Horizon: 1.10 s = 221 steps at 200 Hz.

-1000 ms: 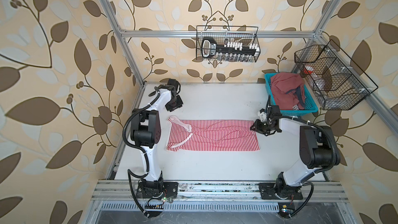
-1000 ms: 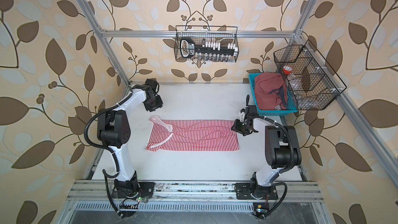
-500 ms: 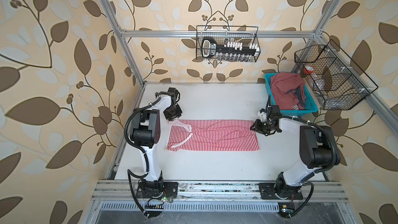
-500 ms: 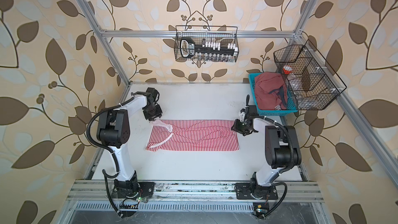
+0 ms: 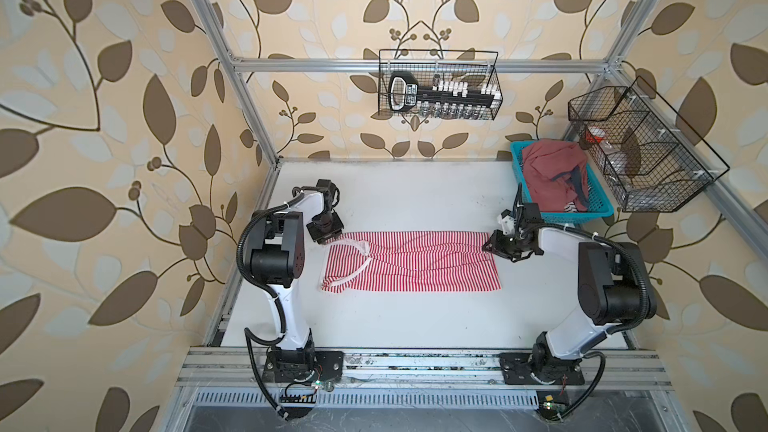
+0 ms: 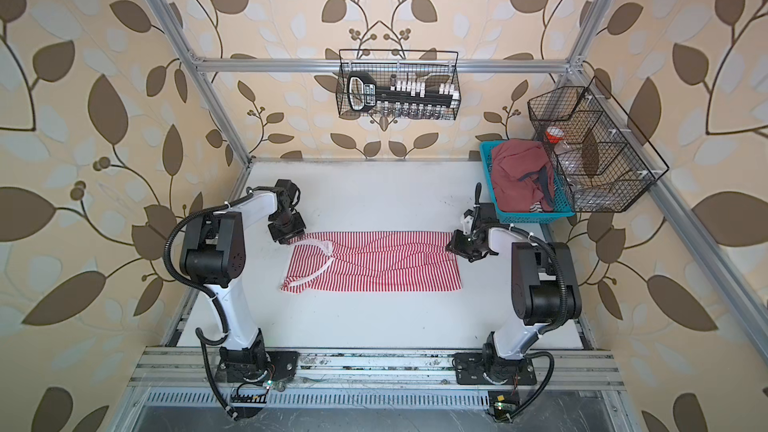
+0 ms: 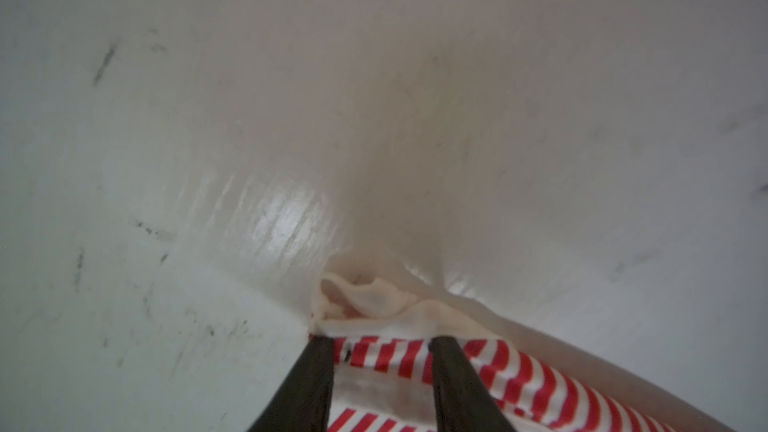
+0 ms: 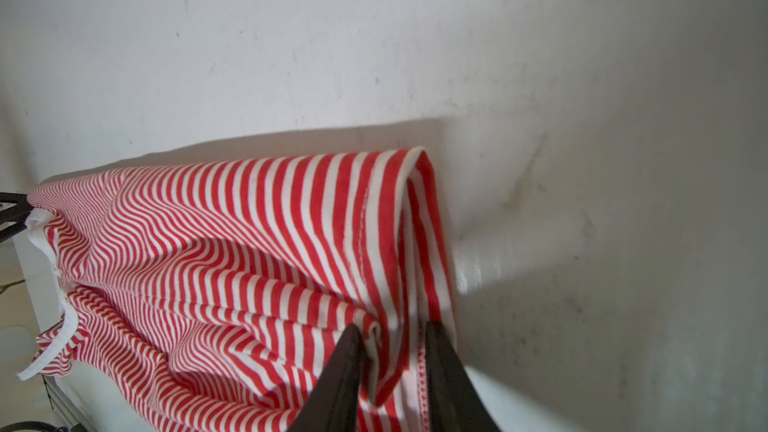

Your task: Fold and stack the tank tops

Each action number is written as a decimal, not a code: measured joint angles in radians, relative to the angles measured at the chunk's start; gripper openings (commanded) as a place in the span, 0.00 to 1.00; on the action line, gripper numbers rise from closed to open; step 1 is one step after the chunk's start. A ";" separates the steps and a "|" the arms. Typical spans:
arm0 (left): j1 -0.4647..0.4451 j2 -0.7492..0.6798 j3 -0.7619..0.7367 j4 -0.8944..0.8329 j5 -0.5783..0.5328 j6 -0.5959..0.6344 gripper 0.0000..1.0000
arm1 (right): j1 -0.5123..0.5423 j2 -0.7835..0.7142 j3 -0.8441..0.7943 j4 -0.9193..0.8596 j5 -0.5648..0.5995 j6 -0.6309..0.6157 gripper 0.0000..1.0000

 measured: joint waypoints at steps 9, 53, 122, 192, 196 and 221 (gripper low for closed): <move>0.000 -0.003 0.000 0.000 -0.005 0.000 0.41 | -0.001 0.001 0.002 -0.003 0.000 0.000 0.29; 0.000 -0.010 0.003 -0.002 0.006 0.000 0.42 | -0.003 0.002 0.014 -0.027 0.008 0.000 0.31; -0.044 -0.234 0.034 -0.001 0.087 0.000 0.51 | 0.003 -0.139 0.056 -0.146 0.107 0.002 0.42; -0.304 -0.226 -0.135 0.097 0.224 -0.037 0.47 | 0.140 0.014 0.202 -0.143 0.109 -0.016 0.07; -0.304 -0.210 -0.143 0.101 0.227 -0.044 0.47 | 0.143 0.030 0.207 -0.141 0.107 -0.021 0.07; -0.294 -0.129 -0.176 0.127 0.230 -0.064 0.47 | 0.158 0.097 0.213 -0.143 0.101 -0.025 0.09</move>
